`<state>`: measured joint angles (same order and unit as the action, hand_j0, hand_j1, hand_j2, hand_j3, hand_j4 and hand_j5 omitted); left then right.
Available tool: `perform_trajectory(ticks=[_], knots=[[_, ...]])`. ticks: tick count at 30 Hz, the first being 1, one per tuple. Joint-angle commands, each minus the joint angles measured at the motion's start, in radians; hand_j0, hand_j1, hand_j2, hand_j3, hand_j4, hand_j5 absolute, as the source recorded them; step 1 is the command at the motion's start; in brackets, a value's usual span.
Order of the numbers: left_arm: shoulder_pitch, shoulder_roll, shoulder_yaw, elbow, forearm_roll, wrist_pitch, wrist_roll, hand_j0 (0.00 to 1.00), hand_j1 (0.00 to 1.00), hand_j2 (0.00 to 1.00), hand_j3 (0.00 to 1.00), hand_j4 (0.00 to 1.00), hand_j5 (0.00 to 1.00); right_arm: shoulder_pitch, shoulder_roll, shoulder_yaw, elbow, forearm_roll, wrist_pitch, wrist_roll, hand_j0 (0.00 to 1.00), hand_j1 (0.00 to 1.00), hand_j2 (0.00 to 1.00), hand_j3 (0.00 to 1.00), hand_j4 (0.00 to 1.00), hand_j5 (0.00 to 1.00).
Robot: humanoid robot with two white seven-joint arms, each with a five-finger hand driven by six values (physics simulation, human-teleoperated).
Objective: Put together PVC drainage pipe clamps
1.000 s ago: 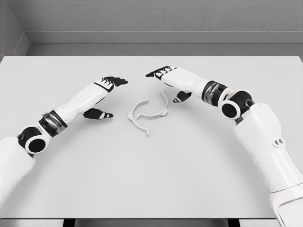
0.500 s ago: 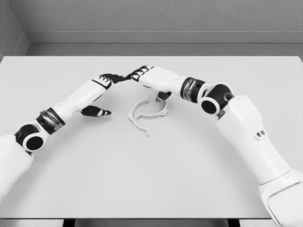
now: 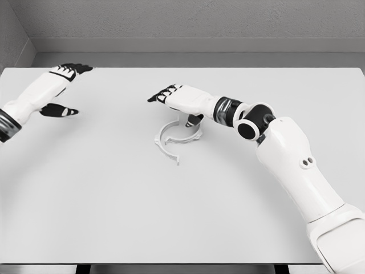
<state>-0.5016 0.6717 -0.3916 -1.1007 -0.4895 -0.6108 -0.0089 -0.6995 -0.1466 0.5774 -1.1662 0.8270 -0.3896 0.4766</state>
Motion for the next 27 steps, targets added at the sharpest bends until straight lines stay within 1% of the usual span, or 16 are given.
perform_trajectory(ticks=[1,4,5,9,17,20,22,25,27], knots=[[0.0,0.032,0.017,0.015,0.006,0.0,0.001,1.0,1.0,1.0,1.0,1.0,1.0,0.0,0.002,0.002,0.006,-0.003,0.001,0.0,1.0,1.0,1.0,1.0,1.0,1.0],[0.0,0.032,0.013,0.013,0.006,0.0,0.001,1.0,1.0,1.0,1.0,1.0,1.0,0.003,0.009,0.004,0.008,0.003,0.001,-0.001,1.0,1.0,1.0,1.0,1.0,1.0],[0.002,0.032,0.011,0.012,0.006,0.0,0.001,1.0,1.0,1.0,1.0,1.0,1.0,0.003,0.009,0.027,0.01,0.004,0.003,-0.001,1.0,1.0,1.0,1.0,1.0,1.0],[0.005,0.032,0.01,0.007,0.008,0.0,0.0,1.0,1.0,1.0,1.0,1.0,1.0,0.0,0.015,0.036,0.037,0.011,0.001,-0.001,1.0,1.0,1.0,1.0,1.0,1.0],[0.005,0.031,0.005,0.007,0.008,0.0,0.0,1.0,1.0,1.0,1.0,1.0,1.0,0.0,0.013,0.041,0.034,0.026,0.001,0.0,1.0,1.0,1.0,1.0,1.0,1.0],[0.005,0.029,0.005,0.005,0.008,0.0,0.001,1.0,1.0,1.0,1.0,1.0,1.0,0.0,0.012,0.041,0.026,0.055,0.0,0.002,1.0,1.0,1.0,1.0,1.0,1.0],[0.005,0.028,0.003,0.005,0.008,0.0,0.0,1.0,1.0,1.0,1.0,1.0,1.0,-0.002,0.012,0.041,0.026,0.063,-0.002,0.022,1.0,1.0,1.0,1.0,1.0,1.0],[0.006,0.023,0.002,0.005,0.006,0.0,0.001,1.0,1.0,1.0,1.0,1.0,1.0,-0.009,0.005,0.068,0.028,0.067,-0.003,0.023,1.0,1.0,1.0,1.0,1.0,1.0],[0.006,0.023,0.002,0.005,0.006,0.0,0.0,1.0,1.0,1.0,1.0,1.0,1.0,-0.009,0.004,0.07,0.026,0.067,-0.003,0.025,1.0,1.0,1.0,1.0,1.0,1.0]])
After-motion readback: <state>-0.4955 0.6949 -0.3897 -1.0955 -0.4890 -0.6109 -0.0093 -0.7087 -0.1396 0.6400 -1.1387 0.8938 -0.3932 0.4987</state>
